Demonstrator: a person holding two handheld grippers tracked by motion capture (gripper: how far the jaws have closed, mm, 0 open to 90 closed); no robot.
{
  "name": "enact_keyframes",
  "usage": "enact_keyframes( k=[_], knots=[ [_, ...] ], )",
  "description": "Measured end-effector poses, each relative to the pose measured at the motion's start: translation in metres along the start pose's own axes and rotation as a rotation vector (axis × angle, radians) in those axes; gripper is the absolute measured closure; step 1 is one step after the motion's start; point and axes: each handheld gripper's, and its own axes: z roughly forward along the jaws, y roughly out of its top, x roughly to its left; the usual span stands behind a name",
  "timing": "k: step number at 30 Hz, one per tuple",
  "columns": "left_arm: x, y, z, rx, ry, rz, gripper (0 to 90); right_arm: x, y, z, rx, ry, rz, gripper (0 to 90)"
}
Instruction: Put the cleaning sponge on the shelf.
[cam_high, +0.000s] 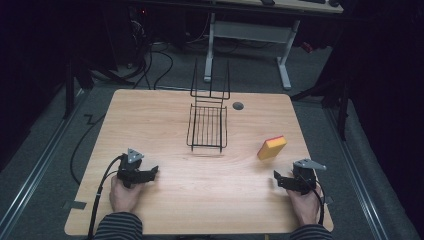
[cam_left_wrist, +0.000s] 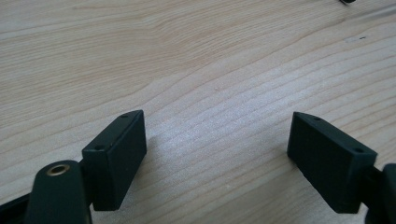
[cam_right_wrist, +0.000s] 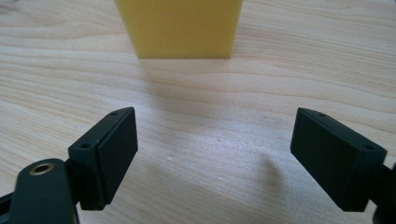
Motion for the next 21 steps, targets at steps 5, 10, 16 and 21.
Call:
enact_keyframes(
  k=[5,10,16,21],
  knots=[
    [0.000,0.000,0.000,-0.001,0.002,0.000,20.1,0.002,-0.002,-0.004,-0.021,0.009,0.002,11.8],
    [0.000,0.000,0.000,-0.002,0.002,0.000,20.1,0.005,-0.003,-0.009,-0.058,0.019,0.026,9.2],
    [0.000,0.000,0.000,0.001,0.003,-0.001,20.1,0.008,0.001,-0.015,-0.091,0.035,0.040,7.0],
    [0.002,0.000,0.000,-0.002,-0.001,-0.013,20.0,0.012,0.008,-0.018,-0.110,0.044,0.039,6.4]
  ],
)
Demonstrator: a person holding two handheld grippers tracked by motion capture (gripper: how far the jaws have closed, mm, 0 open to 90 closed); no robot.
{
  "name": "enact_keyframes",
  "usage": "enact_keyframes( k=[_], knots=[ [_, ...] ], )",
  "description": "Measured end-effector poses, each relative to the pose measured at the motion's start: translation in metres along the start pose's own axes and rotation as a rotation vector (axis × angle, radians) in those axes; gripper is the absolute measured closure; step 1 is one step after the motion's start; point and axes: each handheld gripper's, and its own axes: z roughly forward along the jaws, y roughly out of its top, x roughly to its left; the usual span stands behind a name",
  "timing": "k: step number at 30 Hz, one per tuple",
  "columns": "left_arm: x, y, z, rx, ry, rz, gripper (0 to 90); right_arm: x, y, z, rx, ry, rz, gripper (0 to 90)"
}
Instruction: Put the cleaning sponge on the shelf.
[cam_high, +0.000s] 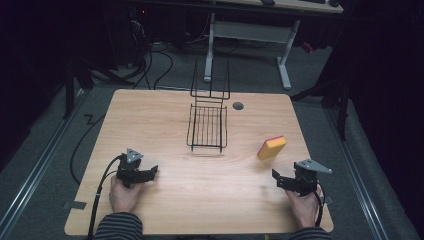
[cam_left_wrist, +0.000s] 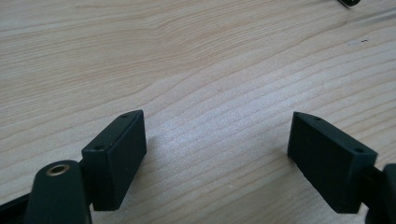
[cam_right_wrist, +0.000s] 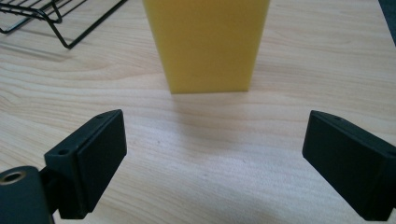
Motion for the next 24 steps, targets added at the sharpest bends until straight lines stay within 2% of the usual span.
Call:
enact_keyframes(
  k=[7,8,19,24],
  knots=[
    [0.000,0.000,0.000,-0.001,0.003,0.002,20.0,0.005,0.013,-0.001,-0.018,0.008,-0.034,5.6],
    [0.000,0.000,0.000,-0.001,0.003,0.002,19.7,0.006,0.014,-0.001,-0.013,0.009,-0.025,5.2],
    [-0.001,0.000,0.000,0.000,0.005,0.006,19.5,0.008,0.035,0.003,-0.039,0.015,-0.053,1.6],
    [-0.001,0.000,0.000,0.001,0.004,0.007,19.5,0.010,0.043,0.010,-0.045,0.020,-0.042,0.3]
  ],
)
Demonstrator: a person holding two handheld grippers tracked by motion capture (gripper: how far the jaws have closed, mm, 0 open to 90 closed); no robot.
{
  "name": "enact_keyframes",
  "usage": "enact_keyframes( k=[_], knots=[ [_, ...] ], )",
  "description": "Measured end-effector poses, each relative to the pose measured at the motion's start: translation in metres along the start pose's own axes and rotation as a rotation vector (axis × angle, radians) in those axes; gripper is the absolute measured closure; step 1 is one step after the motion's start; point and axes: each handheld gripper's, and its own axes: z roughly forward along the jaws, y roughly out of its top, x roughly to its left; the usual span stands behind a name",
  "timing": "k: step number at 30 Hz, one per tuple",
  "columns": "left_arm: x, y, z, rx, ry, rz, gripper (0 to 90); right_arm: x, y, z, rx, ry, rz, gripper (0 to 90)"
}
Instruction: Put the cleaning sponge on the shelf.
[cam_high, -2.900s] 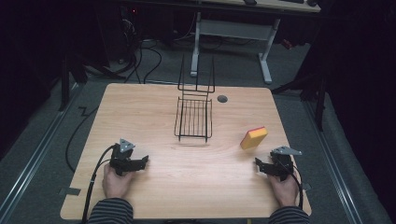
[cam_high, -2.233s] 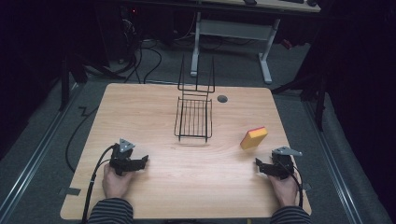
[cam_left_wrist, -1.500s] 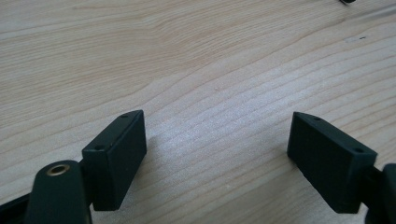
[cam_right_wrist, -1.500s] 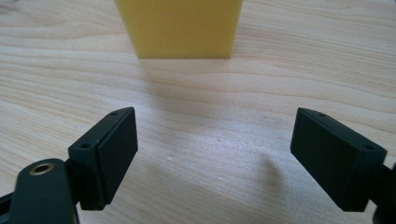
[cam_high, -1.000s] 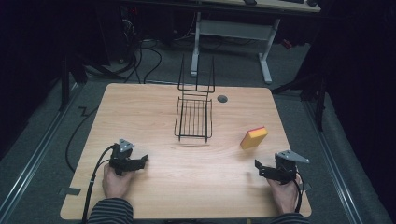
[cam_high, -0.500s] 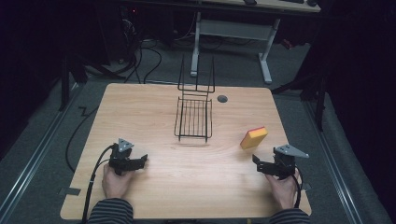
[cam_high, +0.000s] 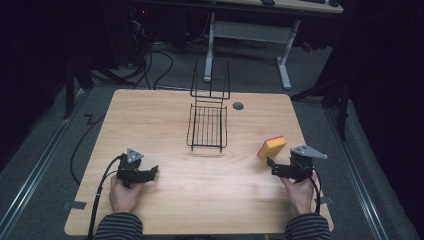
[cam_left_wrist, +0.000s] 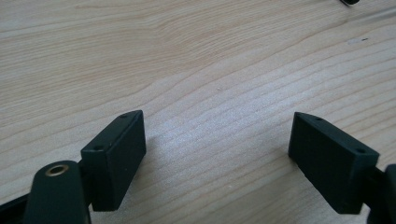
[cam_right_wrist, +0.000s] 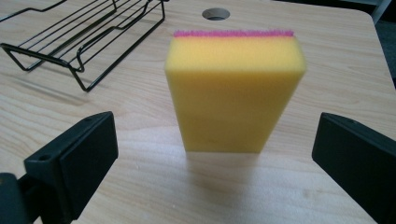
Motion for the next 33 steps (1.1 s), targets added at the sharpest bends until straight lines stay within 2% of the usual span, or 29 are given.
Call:
enact_keyframes(
  k=[15,30,33],
  knots=[
    [0.000,0.000,0.000,0.001,0.001,0.003,19.4,0.000,0.013,0.021,-0.009,-0.017,0.003,0.3],
    [-0.001,0.000,0.000,0.002,0.004,0.006,19.6,-0.004,0.013,0.033,-0.015,-0.037,0.015,0.3],
    [-0.001,0.000,0.000,0.003,0.003,0.006,19.6,-0.004,0.013,0.036,-0.002,-0.037,0.017,0.3]
  ],
)
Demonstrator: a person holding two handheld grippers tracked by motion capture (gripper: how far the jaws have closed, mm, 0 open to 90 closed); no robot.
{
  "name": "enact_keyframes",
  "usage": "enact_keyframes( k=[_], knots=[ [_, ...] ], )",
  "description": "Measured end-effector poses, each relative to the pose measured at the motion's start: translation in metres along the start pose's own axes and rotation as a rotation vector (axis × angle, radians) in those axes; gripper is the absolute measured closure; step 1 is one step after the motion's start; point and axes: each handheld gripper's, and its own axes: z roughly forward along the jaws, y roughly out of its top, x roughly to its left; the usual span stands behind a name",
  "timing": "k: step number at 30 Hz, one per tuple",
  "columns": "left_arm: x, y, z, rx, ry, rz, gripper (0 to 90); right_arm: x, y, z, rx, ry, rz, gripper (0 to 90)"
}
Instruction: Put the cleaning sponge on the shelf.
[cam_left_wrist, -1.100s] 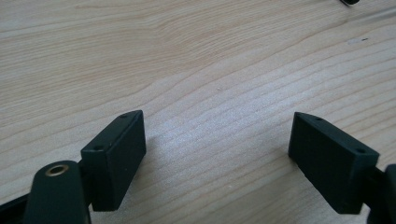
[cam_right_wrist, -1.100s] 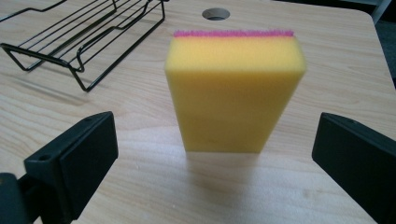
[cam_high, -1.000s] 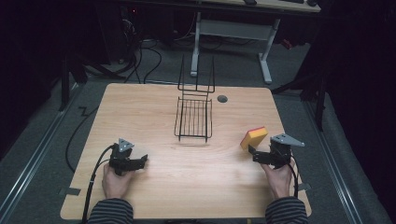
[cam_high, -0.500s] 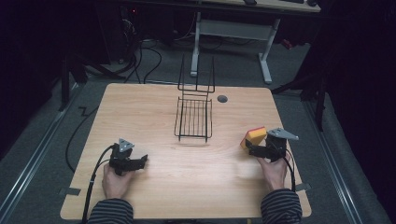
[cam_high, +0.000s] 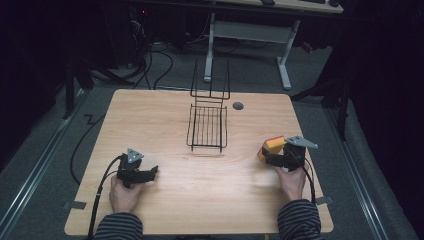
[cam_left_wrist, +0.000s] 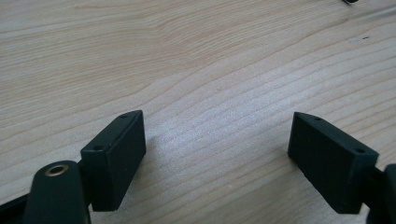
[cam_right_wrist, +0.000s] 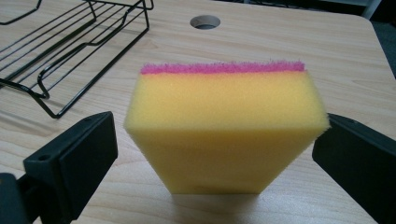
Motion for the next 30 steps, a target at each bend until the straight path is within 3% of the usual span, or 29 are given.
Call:
enact_keyframes(
  k=[8,30],
  knots=[
    [-0.0001,0.0000,0.0001,-0.001,0.001,0.000,19.6,-0.0015,-0.0014,0.0056,0.007,0.001,0.006,1.0],
    [0.0000,0.0000,0.0000,0.000,0.000,0.000,19.6,-0.0042,-0.0064,0.0084,0.004,-0.005,-0.012,15.9]
  ],
)
